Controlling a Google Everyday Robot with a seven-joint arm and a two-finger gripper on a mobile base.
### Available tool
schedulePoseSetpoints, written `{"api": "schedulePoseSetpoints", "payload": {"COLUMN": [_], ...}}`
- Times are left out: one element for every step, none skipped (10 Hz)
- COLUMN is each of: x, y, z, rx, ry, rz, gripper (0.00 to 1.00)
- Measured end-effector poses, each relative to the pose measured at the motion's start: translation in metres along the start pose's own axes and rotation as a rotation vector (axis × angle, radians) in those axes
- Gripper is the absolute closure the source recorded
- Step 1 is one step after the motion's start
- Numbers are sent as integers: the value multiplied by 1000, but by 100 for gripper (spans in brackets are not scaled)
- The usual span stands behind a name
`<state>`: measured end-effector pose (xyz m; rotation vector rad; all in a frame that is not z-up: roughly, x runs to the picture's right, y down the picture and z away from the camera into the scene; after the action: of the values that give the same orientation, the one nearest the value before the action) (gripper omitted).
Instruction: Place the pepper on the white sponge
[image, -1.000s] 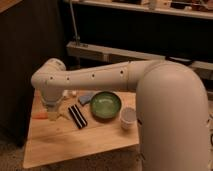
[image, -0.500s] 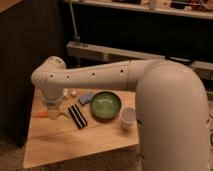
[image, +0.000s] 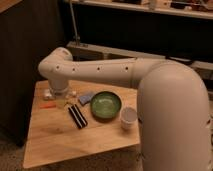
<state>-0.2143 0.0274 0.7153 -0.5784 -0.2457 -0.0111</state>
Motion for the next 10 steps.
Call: {"api": "schedulePoseSetpoints", "payload": {"x": [11,25,34,40,41,40,39,39,39,44], "y": [-21,-40,-54,-62,-64,-64,-63,-63,-64,-66], "z": [-9,-16,-22,-25,-26,-25,-25,-25,-25,-26], "rx": [5,4,8,11,12,11,11,11,11,11], "ry": [-15,-28,-38,-44,-47,-47,-47,-47,-47,-41], "rz": [-20,-28,-35,-40,-43,-45,-46,-46,-45,-41], "gripper": [100,100,100,100,100,100,100,100,100,100]}}
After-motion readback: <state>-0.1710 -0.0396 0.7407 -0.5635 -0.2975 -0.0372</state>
